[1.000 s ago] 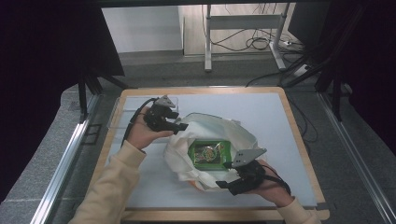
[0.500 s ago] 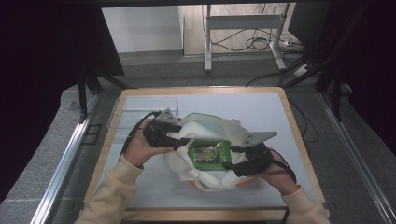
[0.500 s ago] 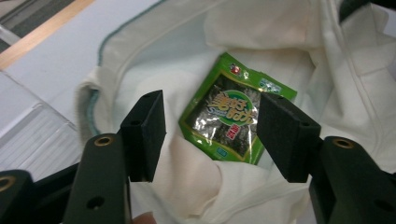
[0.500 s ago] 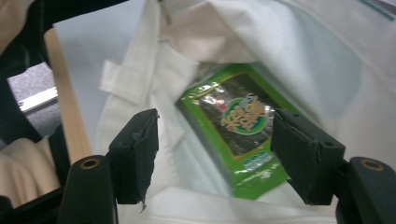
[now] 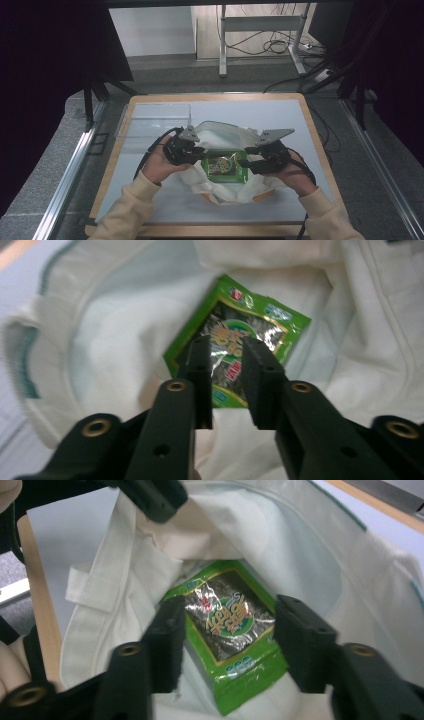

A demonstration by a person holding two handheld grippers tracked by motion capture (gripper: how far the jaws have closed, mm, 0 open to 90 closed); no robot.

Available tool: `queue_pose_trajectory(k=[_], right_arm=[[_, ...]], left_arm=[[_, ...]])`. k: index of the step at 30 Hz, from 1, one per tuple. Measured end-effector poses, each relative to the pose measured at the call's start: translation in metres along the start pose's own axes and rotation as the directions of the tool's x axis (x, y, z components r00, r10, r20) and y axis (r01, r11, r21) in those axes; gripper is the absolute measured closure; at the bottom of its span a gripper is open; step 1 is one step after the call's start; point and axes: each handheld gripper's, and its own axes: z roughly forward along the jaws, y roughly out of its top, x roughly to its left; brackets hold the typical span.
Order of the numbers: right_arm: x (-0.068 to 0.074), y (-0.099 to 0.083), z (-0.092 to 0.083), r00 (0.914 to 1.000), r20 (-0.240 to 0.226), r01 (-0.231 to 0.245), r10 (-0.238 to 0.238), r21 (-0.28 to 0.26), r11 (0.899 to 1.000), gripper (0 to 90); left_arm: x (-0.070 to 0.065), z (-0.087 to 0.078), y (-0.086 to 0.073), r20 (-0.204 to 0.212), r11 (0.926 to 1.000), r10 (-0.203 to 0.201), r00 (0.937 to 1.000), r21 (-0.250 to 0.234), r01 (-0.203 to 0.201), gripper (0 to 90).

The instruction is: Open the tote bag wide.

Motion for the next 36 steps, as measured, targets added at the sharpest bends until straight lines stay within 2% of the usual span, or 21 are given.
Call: queue_pose_trajectory(k=[1,2,3,4,5,7,8,9,11,12,15,18,20,23,26,28,29,33,35,36], right_arm=[[0.000,0.003,0.001,1.0000,-0.001,0.005,-0.005,-0.001,1.000,56.9],[0.000,0.010,0.004,1.0000,-0.005,0.008,-0.008,0.006,1.000,64.4],[0.000,0.010,0.004,1.0000,-0.005,0.008,-0.008,0.006,1.000,64.4],[-0.001,0.012,0.005,0.9999,-0.010,0.010,-0.010,0.010,1.000,68.3],[-0.003,0.019,0.008,0.9995,-0.030,0.014,-0.013,0.015,1.000,76.5],[-0.004,0.025,0.012,0.9993,-0.034,0.013,-0.013,0.022,1.000,82.3],[-0.004,0.025,0.012,0.9993,-0.034,0.013,-0.013,0.022,1.000,82.3],[-0.005,0.031,0.018,0.9991,-0.038,0.018,-0.017,0.032,0.999,87.2],[-0.005,0.033,0.020,0.9989,-0.043,0.019,-0.017,0.037,0.999,88.9],[-0.007,0.040,0.027,0.9987,-0.047,0.020,-0.018,0.046,0.999,89.4],[-0.008,0.045,0.033,0.9984,-0.053,0.022,-0.019,0.054,0.998,89.4],[-0.003,0.059,0.047,0.9959,-0.084,0.040,-0.034,0.072,0.997,89.4],[-0.003,0.061,0.050,0.9952,-0.090,0.044,-0.037,0.075,0.996,89.5],[-0.003,0.067,0.064,0.9934,-0.111,0.038,-0.027,0.090,0.995,89.4],[-0.005,0.070,0.083,0.9910,-0.134,0.019,-0.004,0.111,0.994,89.4],[-0.006,0.070,0.086,0.9905,-0.138,0.019,-0.003,0.116,0.993,89.4],[-0.005,0.070,0.097,0.9896,-0.143,0.024,-0.004,0.138,0.990,89.4],[-0.007,0.068,0.109,0.9919,-0.127,0.030,-0.009,0.165,0.986,89.4],[-0.011,0.064,0.120,0.9911,-0.133,0.031,-0.007,0.184,0.982,89.5],[-0.011,0.064,0.120,0.9911,-0.133,0.031,-0.007,0.184,0.982,89.5]], left_arm=[[0.000,0.000,-0.001,0.011,1.0000,-0.005,0.9999,0.003,0.005,79.1],[-0.001,0.001,-0.004,0.034,0.9999,-0.012,0.9994,0.006,0.012,83.0],[-0.001,0.001,-0.004,0.034,0.9999,-0.012,0.9994,0.006,0.012,84.1],[-0.001,0.000,-0.004,0.041,0.9999,0.004,0.9992,0.010,-0.005,84.1],[-0.001,0.001,-0.006,0.053,0.9999,0.005,0.9986,0.013,-0.005,86.6],[-0.002,0.003,-0.005,0.058,0.9998,0.001,0.9983,0.018,-0.002,87.6],[-0.002,0.004,-0.005,0.061,0.9997,0.002,0.9981,0.025,-0.003,87.6],[-0.002,0.005,-0.005,0.065,0.9994,0.013,0.9978,0.032,-0.015,88.7],[-0.003,0.006,-0.005,0.070,0.9995,0.010,0.9975,0.029,-0.012,89.1],[-0.005,0.007,-0.005,0.074,0.9998,0.004,0.9972,0.021,-0.005,89.5],[-0.007,0.008,-0.006,0.080,0.9996,0.013,0.9967,0.025,-0.015,89.6],[-0.008,0.008,-0.008,0.087,0.9994,0.010,0.9962,0.031,-0.013,89.7],[-0.009,0.009,-0.009,0.089,0.9995,0.007,0.9960,0.030,-0.010,89.7],[-0.009,0.011,-0.010,0.093,0.9984,0.023,0.9954,0.049,-0.028,89.6],[-0.010,0.014,-0.011,0.098,0.9983,0.019,0.9950,0.053,-0.024,89.4],[-0.009,0.015,-0.012,0.099,0.9983,0.017,0.9950,0.054,-0.023,89.4],[-0.008,0.016,-0.013,0.103,0.9980,0.019,0.9945,0.058,-0.025,89.4],[-0.008,0.017,-0.014,0.111,0.9976,0.014,0.9938,0.066,-0.022,89.5],[-0.008,0.017,-0.016,0.115,0.9976,0.005,0.9933,0.068,-0.012,89.7],[-0.008,0.017,-0.016,0.115,0.9976,0.005,0.9933,0.068,-0.012,89.8]])
